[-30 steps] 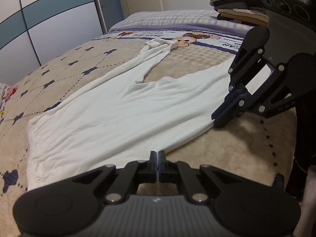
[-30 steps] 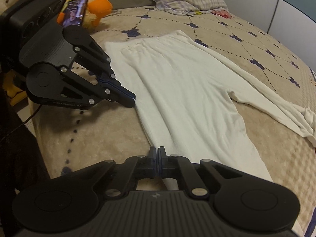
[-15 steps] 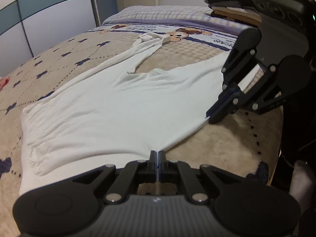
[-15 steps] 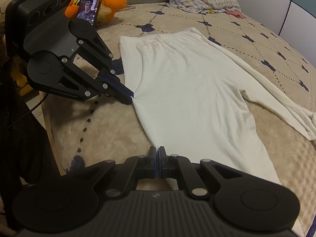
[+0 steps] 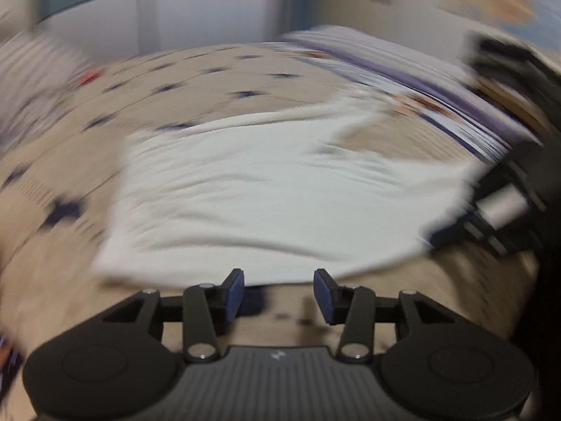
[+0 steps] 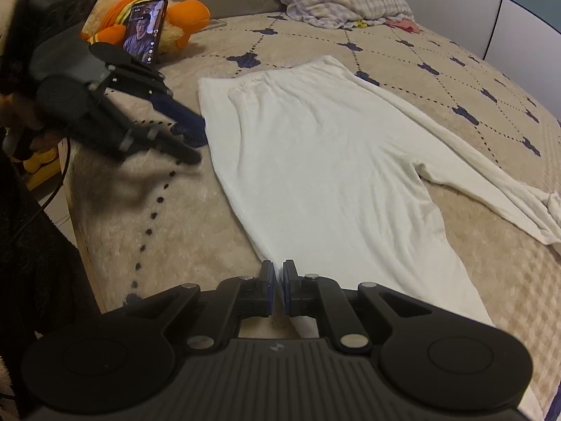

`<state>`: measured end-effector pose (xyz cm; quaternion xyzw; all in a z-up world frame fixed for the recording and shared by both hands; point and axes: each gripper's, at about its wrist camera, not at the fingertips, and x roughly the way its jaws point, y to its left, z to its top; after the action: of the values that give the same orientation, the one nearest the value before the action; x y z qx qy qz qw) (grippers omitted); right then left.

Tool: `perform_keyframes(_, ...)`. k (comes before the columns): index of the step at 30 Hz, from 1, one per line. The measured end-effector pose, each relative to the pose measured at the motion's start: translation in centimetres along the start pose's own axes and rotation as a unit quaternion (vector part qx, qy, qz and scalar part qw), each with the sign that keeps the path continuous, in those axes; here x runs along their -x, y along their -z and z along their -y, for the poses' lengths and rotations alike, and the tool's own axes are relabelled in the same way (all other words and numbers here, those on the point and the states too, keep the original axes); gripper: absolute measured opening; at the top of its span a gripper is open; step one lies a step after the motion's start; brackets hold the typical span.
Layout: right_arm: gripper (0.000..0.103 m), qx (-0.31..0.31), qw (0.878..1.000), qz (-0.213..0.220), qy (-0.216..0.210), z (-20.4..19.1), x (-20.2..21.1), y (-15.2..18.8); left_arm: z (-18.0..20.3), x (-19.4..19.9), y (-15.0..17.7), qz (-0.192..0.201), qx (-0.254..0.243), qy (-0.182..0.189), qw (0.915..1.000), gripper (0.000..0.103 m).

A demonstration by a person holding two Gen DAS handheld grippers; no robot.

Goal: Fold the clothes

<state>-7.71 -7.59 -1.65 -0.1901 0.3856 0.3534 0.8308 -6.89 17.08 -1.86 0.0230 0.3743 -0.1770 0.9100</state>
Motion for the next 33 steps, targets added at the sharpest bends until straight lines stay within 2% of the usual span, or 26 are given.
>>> perform_keyframes(2, 0.006, 0.002, 1.0, 0.005, 0.001, -0.2, -0.1, -0.2, -1.8, -0.1, 0.0, -0.003, 0.093, -0.026, 0.9953, 0.043)
perform_keyframes(4, 0.006, 0.004, 1.0, 0.01, 0.0, -0.4, -0.2, -0.4, -3.4, -0.4, 0.2, -0.006, 0.173, -0.028, 0.9844, 0.043)
perform_keyframes(9, 0.006, 0.015, 1.0, 0.023, -0.007, -1.2, -0.6, -1.1, -4.8, -0.7, 0.2, 0.012, 0.252, -0.048, 0.9665, 0.043)
perform_keyframes(13, 0.006, 0.031, 0.999, 0.03, -0.012, -2.2, -1.3, -1.5, -5.3, -1.2, 0.0, 0.017, 0.286, -0.064, 0.9561, 0.038)
perform_keyframes(16, 0.006, 0.045, 0.999, 0.025, -0.007, -2.8, -2.1, -1.7, -5.5, -1.6, 0.2, 0.02, 0.297, -0.08, 0.9513, 0.03)
perform_keyframes(18, 0.009, 0.055, 0.998, 0.022, -0.002, -3.2, -2.6, -1.8, -5.6, -1.8, 0.3, 0.018, 0.299, -0.086, 0.9502, 0.003)
perform_keyframes(21, 0.014, 0.069, 0.997, 0.027, 0.005, -3.6, -2.9, -1.9, -5.7, -2.0, 0.6, 0.013, 0.294, -0.095, 0.9508, 0.001)
perform_keyframes(24, 0.015, 0.067, 0.997, 0.033, 0.002, -3.5, -2.7, -1.9, -5.4, -1.4, 0.6, 0.018, 0.292, -0.107, 0.9502, 0.001)
perform_keyframes(30, 0.015, 0.066, 0.997, 0.035, -0.005, -3.6, -2.7, -1.9, -6.0, -0.7, 1.0, 0.012, 0.31, -0.116, 0.9434, 0.001)
perform_keyframes(32, 0.01, 0.062, 0.997, 0.034, -0.016, -3.6, -2.6, -2.0, -6.0, -0.7, 1.1, 0.009, 0.313, -0.12, 0.9422, 0.001)
perform_keyframes(33, 0.002, 0.059, 0.997, 0.034, -0.021, -3.6, -2.6, -2.0, -6.0, -0.6, 1.1, 0.008, 0.312, -0.122, 0.9421, 0.001)
